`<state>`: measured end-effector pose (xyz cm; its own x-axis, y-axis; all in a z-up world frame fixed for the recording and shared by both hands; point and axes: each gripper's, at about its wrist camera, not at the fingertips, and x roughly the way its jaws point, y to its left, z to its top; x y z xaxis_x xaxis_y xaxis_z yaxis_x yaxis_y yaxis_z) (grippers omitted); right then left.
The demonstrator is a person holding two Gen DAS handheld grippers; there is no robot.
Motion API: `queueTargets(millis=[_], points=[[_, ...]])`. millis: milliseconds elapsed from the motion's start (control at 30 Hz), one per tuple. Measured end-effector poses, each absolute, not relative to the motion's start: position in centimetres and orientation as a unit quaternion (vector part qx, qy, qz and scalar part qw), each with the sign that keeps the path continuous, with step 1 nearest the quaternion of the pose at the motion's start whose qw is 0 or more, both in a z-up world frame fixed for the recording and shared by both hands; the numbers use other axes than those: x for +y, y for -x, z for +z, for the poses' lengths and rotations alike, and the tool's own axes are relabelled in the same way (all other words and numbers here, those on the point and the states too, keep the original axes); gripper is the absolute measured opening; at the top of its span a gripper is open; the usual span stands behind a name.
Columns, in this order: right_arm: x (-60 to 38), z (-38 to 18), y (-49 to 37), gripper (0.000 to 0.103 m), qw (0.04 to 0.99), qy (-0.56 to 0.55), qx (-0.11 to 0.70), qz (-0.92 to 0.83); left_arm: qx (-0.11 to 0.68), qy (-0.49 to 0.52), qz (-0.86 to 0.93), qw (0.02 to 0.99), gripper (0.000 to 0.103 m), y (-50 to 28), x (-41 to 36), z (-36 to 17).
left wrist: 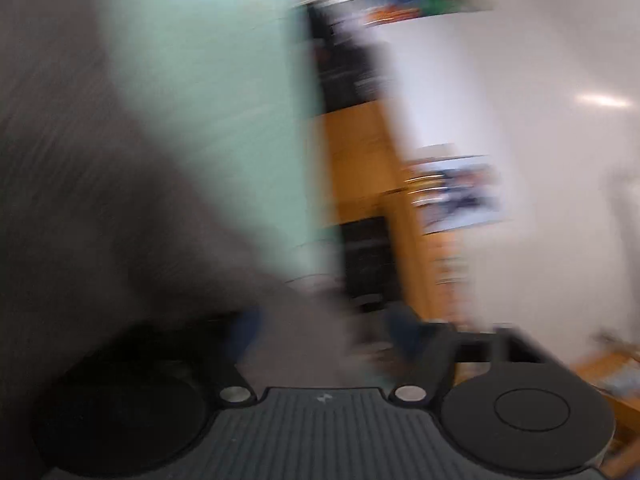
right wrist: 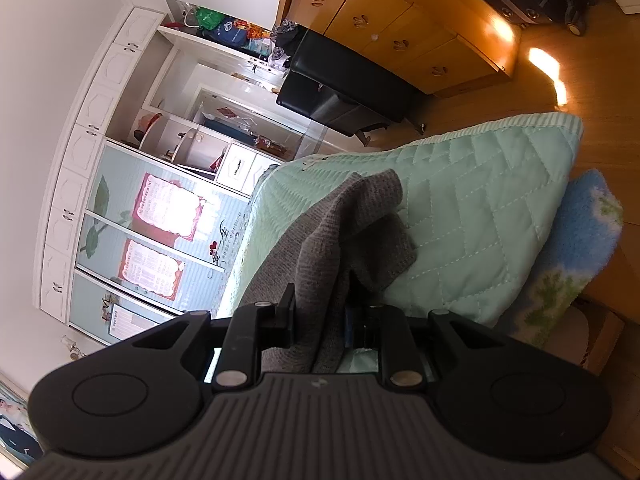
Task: Fold clothes
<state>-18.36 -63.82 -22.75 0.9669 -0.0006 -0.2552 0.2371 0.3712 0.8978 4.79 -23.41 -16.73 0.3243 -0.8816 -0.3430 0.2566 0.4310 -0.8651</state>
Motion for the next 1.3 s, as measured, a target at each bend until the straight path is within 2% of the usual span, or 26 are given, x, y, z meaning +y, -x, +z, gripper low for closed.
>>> queueTargets(millis=[33, 200, 267, 300, 333, 367, 467, 533, 700, 800, 933, 1033, 1133, 1200, 1300], points=[[-63.8, -22.7, 18.4, 0.024, 0.823, -0.554, 0.107, -0.072, 0.44, 0.368, -0.383, 0.724, 0.003, -5.0, -23.8, -17.9], [-63.2, -21.7, 18.2, 0.022, 0.844, -0.515, 0.122, -0.084, 0.469, 0.383, -0.384, 0.697, 0.002, -5.8, -23.1, -18.2], [-62.7, -20.8, 18.1, 0.023, 0.856, -0.49, 0.131, -0.096, 0.465, 0.387, -0.403, 0.687, 0.028, -5.7, -22.7, -17.5], [-62.5, -20.2, 18.1, 0.023, 0.863, -0.477, 0.134, -0.101, 0.456, 0.385, -0.421, 0.683, 0.048, -5.2, -22.5, -16.9], [-62.3, -19.6, 18.0, 0.022, 0.868, -0.466, 0.135, -0.104, 0.448, 0.387, -0.438, 0.677, 0.062, -4.6, -22.0, -16.3], [-62.3, -19.2, 18.0, 0.021, 0.869, -0.468, 0.128, -0.098, 0.44, 0.389, -0.453, 0.671, 0.065, -4.1, -21.4, -15.7], [-62.8, -18.2, 18.0, 0.021, 0.851, -0.513, 0.094, -0.063, 0.434, 0.412, -0.468, 0.65, 0.068, -2.1, -19.1, -15.2], [-63.2, -17.9, 17.8, 0.021, 0.829, -0.552, 0.077, -0.042, 0.434, 0.427, -0.47, 0.639, 0.073, -1.0, -17.0, -15.1], [-61.4, -13.9, 16.6, 0.02, 0.851, -0.518, 0.084, -0.025, 0.403, 0.458, -0.466, 0.64, 0.079, 2.5, -8.9, -14.1], [-57.9, -9.6, 15.1, 0.02, 0.898, -0.429, 0.092, 0.005, 0.366, 0.479, -0.459, 0.652, 0.086, 4.4, -4.2, -13.3], [-50.5, -4.3, 13.0, 0.02, 0.952, -0.282, 0.1, 0.069, 0.328, 0.503, -0.43, 0.674, 0.089, 7.1, 3.0, -13.1], [-42.8, -2.3, 11.6, 0.02, 0.974, -0.143, 0.114, 0.134, 0.314, 0.533, -0.397, 0.678, 0.089, 8.8, 7.0, -13.8], [-34.0, -4.3, 10.5, 0.02, 0.965, 0.017, 0.164, 0.203, 0.308, 0.559, -0.363, 0.679, 0.09, 10.4, 10.2, -14.1], [-30.0, -8.0, 9.5, 0.02, 0.944, 0.065, 0.221, 0.236, 0.31, 0.561, -0.351, 0.683, 0.09, 11.7, 12.5, -14.2], [-27.3, -12.2, 9.4, 0.02, 0.932, 0.111, 0.257, 0.229, 0.315, 0.554, -0.344, 0.689, 0.09, 12.6, 14.0, -14.0]])
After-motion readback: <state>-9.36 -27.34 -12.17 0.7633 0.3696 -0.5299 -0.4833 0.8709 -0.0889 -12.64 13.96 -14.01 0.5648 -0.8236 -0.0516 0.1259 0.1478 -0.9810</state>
